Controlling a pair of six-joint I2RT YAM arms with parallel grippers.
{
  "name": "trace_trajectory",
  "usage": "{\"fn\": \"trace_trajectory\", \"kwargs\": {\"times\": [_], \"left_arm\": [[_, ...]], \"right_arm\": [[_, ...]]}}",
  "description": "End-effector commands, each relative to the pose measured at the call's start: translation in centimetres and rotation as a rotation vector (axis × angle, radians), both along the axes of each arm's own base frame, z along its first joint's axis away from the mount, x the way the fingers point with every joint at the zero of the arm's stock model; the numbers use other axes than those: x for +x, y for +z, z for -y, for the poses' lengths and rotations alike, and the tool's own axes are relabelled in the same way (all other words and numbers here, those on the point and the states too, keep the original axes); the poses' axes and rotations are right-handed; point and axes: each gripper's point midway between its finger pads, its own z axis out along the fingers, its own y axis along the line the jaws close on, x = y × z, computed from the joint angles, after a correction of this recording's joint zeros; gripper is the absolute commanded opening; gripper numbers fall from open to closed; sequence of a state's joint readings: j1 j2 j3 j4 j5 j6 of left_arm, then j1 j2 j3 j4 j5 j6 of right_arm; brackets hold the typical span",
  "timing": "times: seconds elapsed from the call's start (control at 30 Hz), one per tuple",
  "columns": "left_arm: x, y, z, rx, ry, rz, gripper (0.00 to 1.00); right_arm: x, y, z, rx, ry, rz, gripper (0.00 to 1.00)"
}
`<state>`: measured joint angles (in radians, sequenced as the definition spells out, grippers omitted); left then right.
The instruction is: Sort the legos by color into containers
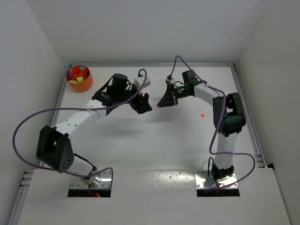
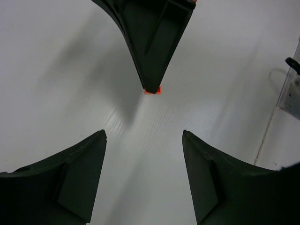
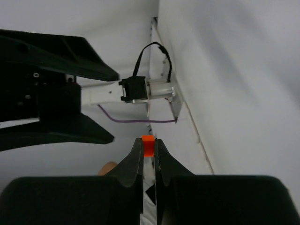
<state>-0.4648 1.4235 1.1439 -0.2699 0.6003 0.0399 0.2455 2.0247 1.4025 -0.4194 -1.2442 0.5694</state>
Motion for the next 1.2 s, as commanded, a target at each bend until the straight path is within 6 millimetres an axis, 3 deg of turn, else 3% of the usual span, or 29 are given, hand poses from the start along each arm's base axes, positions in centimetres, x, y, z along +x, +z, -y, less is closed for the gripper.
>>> {"fn": "trace_trajectory", "kwargs": {"times": [0.0, 0.2, 0.33, 0.63, 0.8, 1.0, 1.13, 1.17], "left_arm": [[1.5, 0.4, 1.5, 0.048, 0.007, 0.053, 0.71], [1.0, -0.1, 3.8, 0.087, -0.058, 0.016, 0.67], [0.6, -1.0, 5.1, 0.106, -0.074, -0.008, 0.59], [1.0, -1.9, 5.8, 0.124, -0.071, -0.037, 0.38], [1.1, -2.3, 5.8, 0.129, -0.071, -0.045, 0.21], [1.0, -1.9, 5.8, 0.124, -0.071, -0.037, 0.24], [1.1, -1.0, 5.5, 0.122, -0.065, -0.008, 0.08], [1.1, -1.2, 5.4, 0.131, -0.057, -0.013, 0.06]], "right_arm": [[-0.5, 3.5, -0.8, 0.161, 0.058, -0.033, 0.0], [-0.7, 3.1, -0.7, 0.169, 0.067, -0.066, 0.0], [-0.9, 2.8, -1.1, 0.166, 0.075, -0.077, 0.0], [-1.2, 2.6, -1.4, 0.171, 0.089, -0.087, 0.0], [-1.4, 2.6, -1.7, 0.171, 0.099, -0.088, 0.0], [-1.4, 2.3, -1.7, 0.165, 0.092, -0.086, 0.0], [-1.5, 1.7, -1.6, 0.16, 0.09, -0.104, 0.0], [-1.7, 1.4, -1.6, 0.16, 0.091, -0.102, 0.06]]}}
